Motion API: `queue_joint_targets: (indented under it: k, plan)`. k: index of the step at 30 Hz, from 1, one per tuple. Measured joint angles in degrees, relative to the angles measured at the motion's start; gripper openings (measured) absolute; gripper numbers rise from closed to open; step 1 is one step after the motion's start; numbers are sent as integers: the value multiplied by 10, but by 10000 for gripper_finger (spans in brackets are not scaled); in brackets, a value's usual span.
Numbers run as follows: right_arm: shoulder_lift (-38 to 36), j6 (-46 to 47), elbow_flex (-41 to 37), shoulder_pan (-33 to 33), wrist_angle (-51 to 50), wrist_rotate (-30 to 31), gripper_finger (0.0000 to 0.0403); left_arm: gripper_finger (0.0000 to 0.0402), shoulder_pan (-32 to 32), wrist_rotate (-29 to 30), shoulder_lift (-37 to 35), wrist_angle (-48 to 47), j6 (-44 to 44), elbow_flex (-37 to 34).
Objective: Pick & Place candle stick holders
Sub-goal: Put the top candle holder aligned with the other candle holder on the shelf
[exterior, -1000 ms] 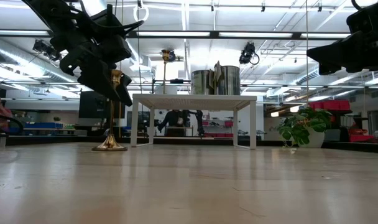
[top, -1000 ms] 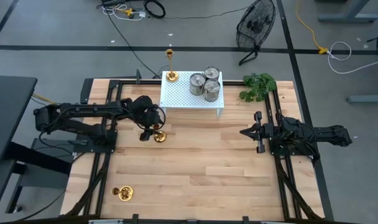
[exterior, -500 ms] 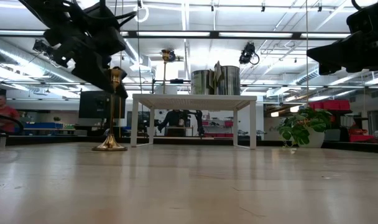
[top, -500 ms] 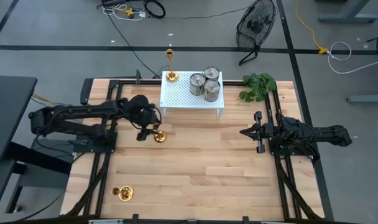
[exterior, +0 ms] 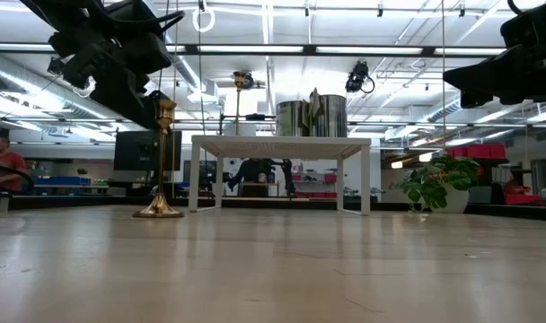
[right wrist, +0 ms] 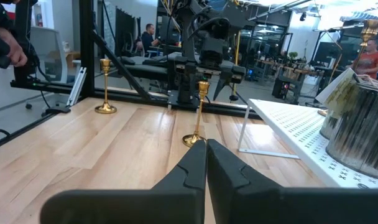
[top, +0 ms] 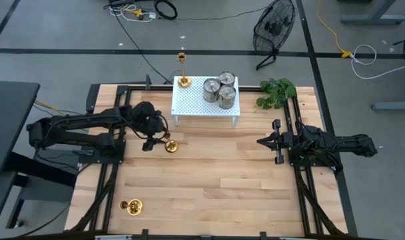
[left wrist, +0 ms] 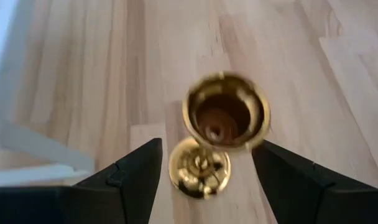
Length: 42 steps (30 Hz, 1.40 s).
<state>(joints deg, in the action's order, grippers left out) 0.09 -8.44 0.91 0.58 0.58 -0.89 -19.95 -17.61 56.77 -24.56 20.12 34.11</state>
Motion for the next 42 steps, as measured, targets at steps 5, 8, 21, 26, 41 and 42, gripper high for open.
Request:
queue_joint_targets:
  k: [5, 8, 21, 26, 41, 42]
  plan:
    - [0, 0, 0, 0, 0, 0, 17, 256, 0, 0, 2, 11, 0, -17]
    - [0, 0, 0, 0, 0, 0, 17, 256, 0, -4, 1, 36, -7, -49]
    - [0, 0, 0, 0, 0, 0, 17, 256, 0, -6, 2, 167, -35, -112]
    - [0, 0, 0, 0, 0, 0, 17, 256, 0, -6, 2, 177, -45, -127]
    - [0, 0, 0, 0, 0, 0, 17, 234, 20, -6, 34, 218, -78, -129]
    - [0, 0, 0, 0, 0, 0, 17, 234, 25, -7, 40, 220, -79, -129]
